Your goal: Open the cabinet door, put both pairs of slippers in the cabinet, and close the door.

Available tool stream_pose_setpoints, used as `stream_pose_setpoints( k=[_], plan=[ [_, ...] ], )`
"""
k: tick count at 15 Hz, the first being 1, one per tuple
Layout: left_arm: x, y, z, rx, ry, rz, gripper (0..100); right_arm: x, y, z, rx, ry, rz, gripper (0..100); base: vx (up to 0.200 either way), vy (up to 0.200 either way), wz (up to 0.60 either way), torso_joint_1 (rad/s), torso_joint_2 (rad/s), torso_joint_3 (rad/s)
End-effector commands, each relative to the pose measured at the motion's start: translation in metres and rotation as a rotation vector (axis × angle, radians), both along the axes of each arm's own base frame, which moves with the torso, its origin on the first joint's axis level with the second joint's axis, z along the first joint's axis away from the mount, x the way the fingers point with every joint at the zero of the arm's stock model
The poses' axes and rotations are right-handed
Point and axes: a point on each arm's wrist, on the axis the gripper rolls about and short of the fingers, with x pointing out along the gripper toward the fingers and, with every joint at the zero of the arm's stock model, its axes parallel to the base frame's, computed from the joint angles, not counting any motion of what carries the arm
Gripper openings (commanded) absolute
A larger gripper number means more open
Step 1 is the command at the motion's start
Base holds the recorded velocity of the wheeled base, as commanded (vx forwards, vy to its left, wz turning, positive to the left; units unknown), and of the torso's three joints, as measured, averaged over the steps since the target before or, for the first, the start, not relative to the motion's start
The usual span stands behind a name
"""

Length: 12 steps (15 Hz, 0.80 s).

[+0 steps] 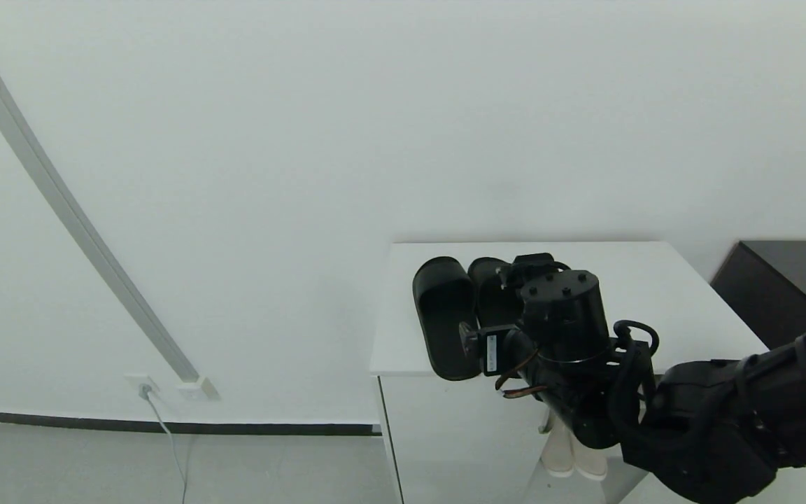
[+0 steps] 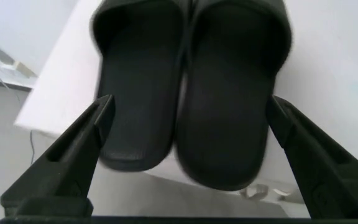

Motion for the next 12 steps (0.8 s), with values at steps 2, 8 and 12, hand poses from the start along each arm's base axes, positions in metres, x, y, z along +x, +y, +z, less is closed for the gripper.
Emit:
stream_pose_setpoints(
  k=[2, 8, 12],
  plan=[
    [0.0, 0.0, 0.0, 0.0, 0.001, 0.0, 0, 0.01, 0.007, -0.022, -0.024, 0.02, -0.007, 100, 0.0, 0.0, 0.0, 0.0, 0.0, 0.0],
    [0.0, 0.0, 0.0, 0.0, 0.001, 0.0, 0, 0.039, 0.02, -0.03, 0.005, -0.012, -0.038, 100, 0.0, 0.0, 0.0, 0.0, 0.0, 0.0],
    [0.0, 0.0, 0.0, 0.0, -0.001, 0.0, 0, 0.058, 0.025, -0.031, 0.012, -0.032, -0.06, 100, 0.0, 0.0, 0.0, 0.0, 0.0, 0.0]
  ],
)
